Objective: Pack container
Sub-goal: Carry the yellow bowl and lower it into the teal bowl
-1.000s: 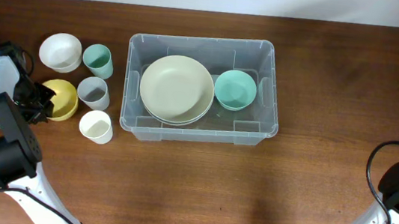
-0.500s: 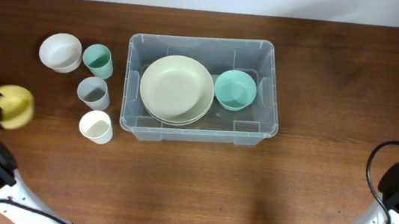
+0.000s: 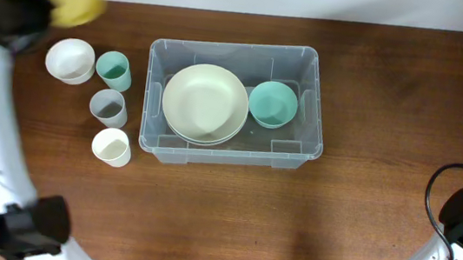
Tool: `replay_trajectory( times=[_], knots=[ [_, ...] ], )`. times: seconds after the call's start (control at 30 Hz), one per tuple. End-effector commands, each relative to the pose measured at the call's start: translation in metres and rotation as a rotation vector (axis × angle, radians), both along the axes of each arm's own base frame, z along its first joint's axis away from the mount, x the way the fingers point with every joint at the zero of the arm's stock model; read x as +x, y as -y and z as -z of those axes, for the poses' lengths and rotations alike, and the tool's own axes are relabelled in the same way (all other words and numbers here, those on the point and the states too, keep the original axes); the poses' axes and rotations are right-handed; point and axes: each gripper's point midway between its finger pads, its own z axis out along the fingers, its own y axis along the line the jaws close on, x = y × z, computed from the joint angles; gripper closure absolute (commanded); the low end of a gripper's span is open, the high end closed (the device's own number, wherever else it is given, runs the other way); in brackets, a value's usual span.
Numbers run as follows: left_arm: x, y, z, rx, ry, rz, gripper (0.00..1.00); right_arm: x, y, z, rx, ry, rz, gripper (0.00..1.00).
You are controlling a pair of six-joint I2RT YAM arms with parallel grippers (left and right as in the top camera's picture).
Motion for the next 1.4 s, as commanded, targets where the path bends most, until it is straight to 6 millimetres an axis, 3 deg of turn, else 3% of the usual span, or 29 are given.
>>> replay_trajectory(
  times=[0.0,0.13,0.17,0.2,0.3,0.4,0.5,0.8,1.37],
  knots=[
    [0.018,0.111,-0.006,0.059,0.051,0.237,0.99,-0.002,0.005,0.006,0.000,-0.019,0.014,0.01],
    [0.030,0.209,0.021,0.133,0.043,0.395,0.99,-0.002,0.005,0.006,0.000,-0.019,0.014,0.01],
    [0.032,0.243,0.035,0.141,0.036,0.455,0.99,-0.002,0.005,0.006,0.000,-0.019,0.014,0.01],
    [0.033,0.264,0.046,0.144,0.029,0.492,0.99,-0.002,0.005,0.006,0.000,-0.019,0.014,0.01],
    [0.038,0.313,0.082,0.164,0.003,0.570,0.99,-0.002,0.005,0.006,0.000,-0.019,0.014,0.01],
    [0.042,0.343,0.117,0.189,-0.031,0.615,0.99,-0.002,0.005,0.006,0.000,-0.019,0.014,0.01],
    [0.043,0.357,0.152,0.201,-0.087,0.639,0.99,-0.002,0.005,0.006,0.000,-0.019,0.014,0.01],
    [0.044,0.357,0.218,0.225,-0.225,0.650,0.99,-0.002,0.005,0.006,0.000,-0.019,0.014,0.01],
    [0.011,0.353,0.261,0.245,-0.391,0.693,0.98,-0.002,0.005,0.006,0.000,-0.019,0.014,0.01]
  ],
)
